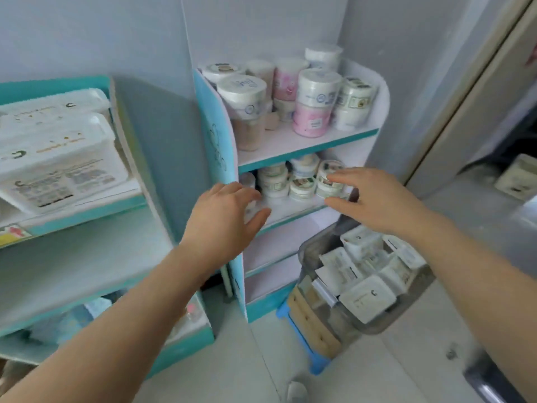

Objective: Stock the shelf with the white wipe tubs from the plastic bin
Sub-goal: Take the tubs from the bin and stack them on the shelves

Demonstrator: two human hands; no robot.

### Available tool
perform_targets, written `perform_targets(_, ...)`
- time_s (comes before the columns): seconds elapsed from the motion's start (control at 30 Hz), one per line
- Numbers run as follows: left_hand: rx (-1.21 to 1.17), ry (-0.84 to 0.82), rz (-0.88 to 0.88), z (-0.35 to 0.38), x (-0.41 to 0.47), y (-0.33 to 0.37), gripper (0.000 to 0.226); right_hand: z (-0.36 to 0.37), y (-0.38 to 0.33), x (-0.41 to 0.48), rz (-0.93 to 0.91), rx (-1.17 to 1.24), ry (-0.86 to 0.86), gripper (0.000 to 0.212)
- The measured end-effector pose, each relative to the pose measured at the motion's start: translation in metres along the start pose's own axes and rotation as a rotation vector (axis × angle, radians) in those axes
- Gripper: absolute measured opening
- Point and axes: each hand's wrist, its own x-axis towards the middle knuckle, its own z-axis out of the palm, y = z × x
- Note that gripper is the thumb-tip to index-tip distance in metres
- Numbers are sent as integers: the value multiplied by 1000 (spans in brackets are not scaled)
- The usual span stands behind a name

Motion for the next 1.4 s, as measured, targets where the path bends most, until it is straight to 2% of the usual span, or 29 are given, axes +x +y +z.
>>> perform_targets(0.2,-102,-227,51,103,32,73,38,11,132,-51,287,-21,-31,47)
perform_targets(0.37,-123,-393,32,198,76,134,37,26,254,-71,541,30,-156,51)
perform_targets(0.5,-142,-500,2,267,110,174,31,45,333,-77,657,129,-163,49)
perform_targets(0.63,-173,-601,-33,335,144,192,35,74,390,-74,748,237,-141,50)
perform_targets(0.9,-246,-820,20,451,211,222,54,141,463,-59,1016,397,-146,61)
perform_targets(1.1,-310,-968,142,528,249,240,63,192,495,-47,1146,494,-150,78)
perform_targets(1.27,-373,-979,153,571,263,239,65,216,505,-42,1202,540,-57,80)
perform_targets(1.4,-494,-976,53,571,260,237,65,218,498,-43,1202,537,24,88)
